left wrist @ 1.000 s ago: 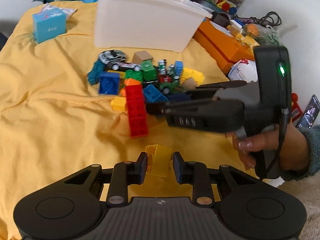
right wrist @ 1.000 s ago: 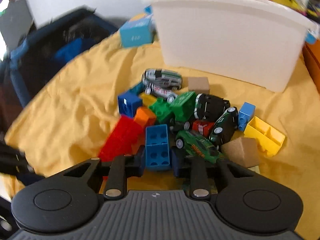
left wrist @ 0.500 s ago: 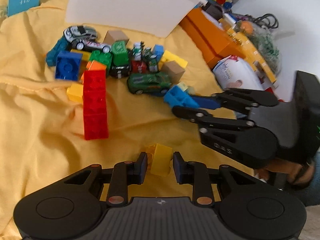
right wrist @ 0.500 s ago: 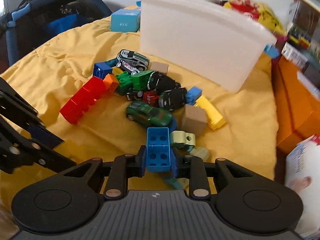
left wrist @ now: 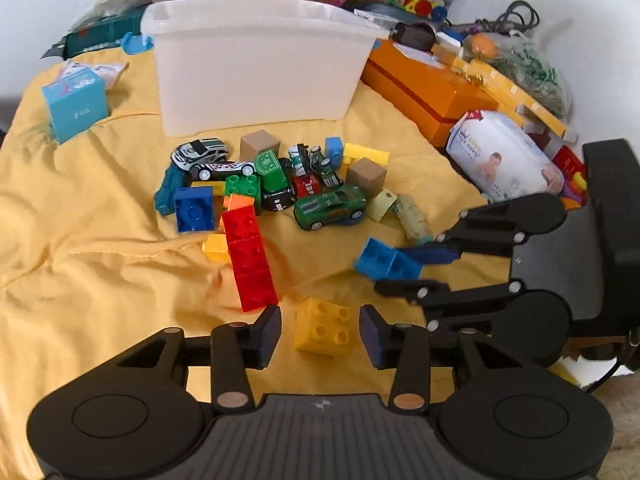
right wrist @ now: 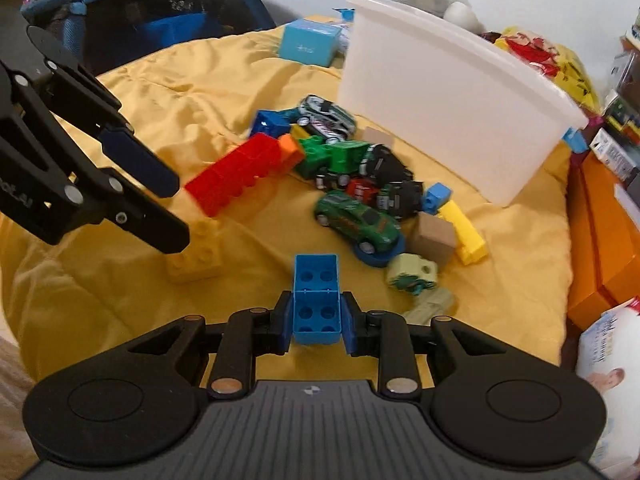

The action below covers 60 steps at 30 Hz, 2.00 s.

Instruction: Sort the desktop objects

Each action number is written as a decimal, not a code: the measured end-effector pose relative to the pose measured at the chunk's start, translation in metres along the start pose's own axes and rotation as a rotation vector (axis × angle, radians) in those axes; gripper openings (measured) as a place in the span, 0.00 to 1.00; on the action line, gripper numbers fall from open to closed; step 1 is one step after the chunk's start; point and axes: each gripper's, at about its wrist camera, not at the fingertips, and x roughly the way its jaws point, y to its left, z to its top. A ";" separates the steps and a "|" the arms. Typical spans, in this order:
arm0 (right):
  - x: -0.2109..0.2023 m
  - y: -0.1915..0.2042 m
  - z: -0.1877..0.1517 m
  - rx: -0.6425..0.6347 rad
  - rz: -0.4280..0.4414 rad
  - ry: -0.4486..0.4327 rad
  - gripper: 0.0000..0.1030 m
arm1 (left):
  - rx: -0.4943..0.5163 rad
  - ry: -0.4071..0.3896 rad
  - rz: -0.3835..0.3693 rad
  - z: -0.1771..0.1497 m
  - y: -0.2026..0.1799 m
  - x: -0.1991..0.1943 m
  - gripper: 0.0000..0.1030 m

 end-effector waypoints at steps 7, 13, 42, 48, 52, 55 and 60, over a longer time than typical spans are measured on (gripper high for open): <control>-0.017 -0.011 -0.003 0.132 0.064 -0.033 0.33 | -0.035 -0.004 0.023 -0.007 -0.007 -0.002 0.47; -0.020 -0.061 -0.013 0.522 0.201 -0.029 0.34 | 0.017 -0.019 0.068 -0.007 -0.021 -0.002 0.47; -0.010 -0.001 -0.004 0.052 0.015 0.006 0.35 | 0.020 0.060 0.092 -0.012 -0.019 0.024 0.47; -0.014 -0.006 0.003 0.095 0.056 -0.042 0.36 | 0.024 0.064 0.089 -0.010 -0.020 0.028 0.47; -0.012 -0.002 0.013 0.123 0.071 -0.061 0.34 | 0.022 0.062 0.095 -0.010 -0.018 0.027 0.48; -0.020 -0.028 0.013 0.281 0.103 -0.112 0.34 | 0.012 0.060 0.102 -0.009 -0.016 0.026 0.48; -0.007 -0.060 0.006 0.457 0.061 -0.027 0.36 | 0.034 0.058 0.100 -0.008 -0.022 0.026 0.48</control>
